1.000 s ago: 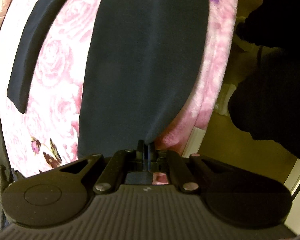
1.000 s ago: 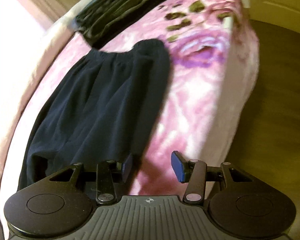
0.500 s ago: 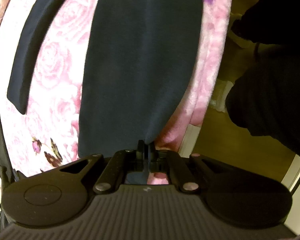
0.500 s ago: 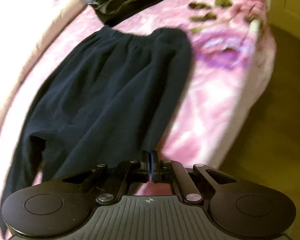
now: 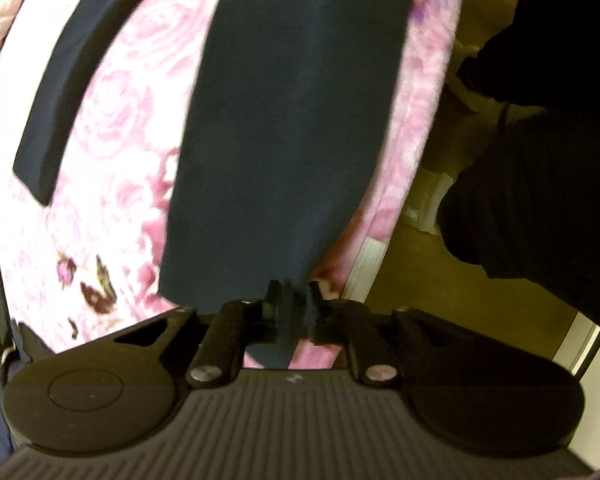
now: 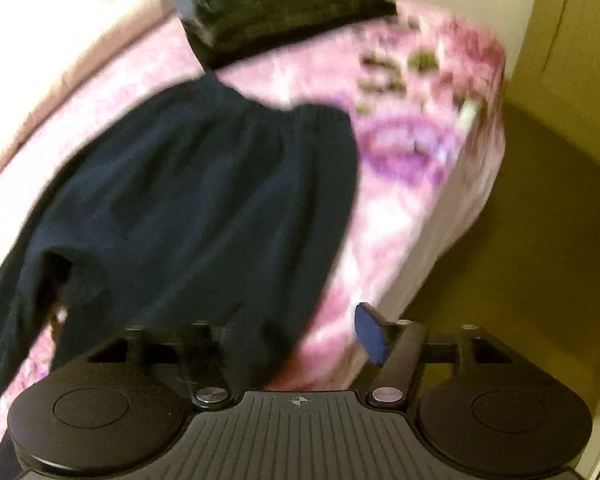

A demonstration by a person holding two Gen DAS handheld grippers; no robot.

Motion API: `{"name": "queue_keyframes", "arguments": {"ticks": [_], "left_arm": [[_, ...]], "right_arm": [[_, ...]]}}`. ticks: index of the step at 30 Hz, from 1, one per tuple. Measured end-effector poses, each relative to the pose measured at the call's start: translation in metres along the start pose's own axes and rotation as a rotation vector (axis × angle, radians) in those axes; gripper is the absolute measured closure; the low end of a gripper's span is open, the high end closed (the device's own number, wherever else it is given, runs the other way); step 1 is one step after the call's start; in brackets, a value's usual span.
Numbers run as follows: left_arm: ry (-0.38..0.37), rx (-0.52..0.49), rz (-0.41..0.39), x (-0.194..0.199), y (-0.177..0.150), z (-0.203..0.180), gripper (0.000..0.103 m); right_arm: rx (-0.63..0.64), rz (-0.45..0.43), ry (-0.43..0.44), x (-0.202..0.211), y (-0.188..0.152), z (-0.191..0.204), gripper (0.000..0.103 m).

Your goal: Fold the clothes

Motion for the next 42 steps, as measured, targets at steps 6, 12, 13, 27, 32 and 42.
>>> {"name": "queue_keyframes", "arguments": {"ticks": [6, 12, 13, 27, 32, 42], "left_arm": [[0.009, 0.169, -0.040, 0.020, 0.009, 0.027, 0.090], [0.031, 0.249, -0.035, 0.016, 0.002, 0.033, 0.090], [0.032, 0.249, -0.033, 0.015, 0.000, 0.030, 0.090], [0.022, 0.338, -0.146, 0.033, 0.014, 0.043, 0.084], [0.004, 0.423, -0.206, 0.053, 0.029, 0.073, 0.071], [-0.060, 0.648, -0.322, 0.110, 0.024, 0.120, 0.031]], "right_arm": [[0.342, -0.034, 0.178, 0.021, -0.010, 0.096, 0.042], [0.617, 0.136, 0.204, -0.051, -0.030, 0.179, 0.057], [0.642, 0.169, 0.195, -0.066, -0.036, 0.193, 0.057], [0.552, 0.206, 0.132, -0.012, -0.038, 0.156, 0.045], [0.473, 0.193, 0.083, 0.042, -0.039, 0.144, 0.034], [0.521, 0.194, 0.061, 0.127, -0.027, 0.169, 0.022]]}}
Point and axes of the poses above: each gripper's, at about its wrist camera, not at the fingertips, and x roughly against the way its jaws point, z to its left, y to its top, the point moved 4 cm from there along -x, roughly the way its jaws point, and after that the axes turned 9 degrees about z, right-handed, at the moved point
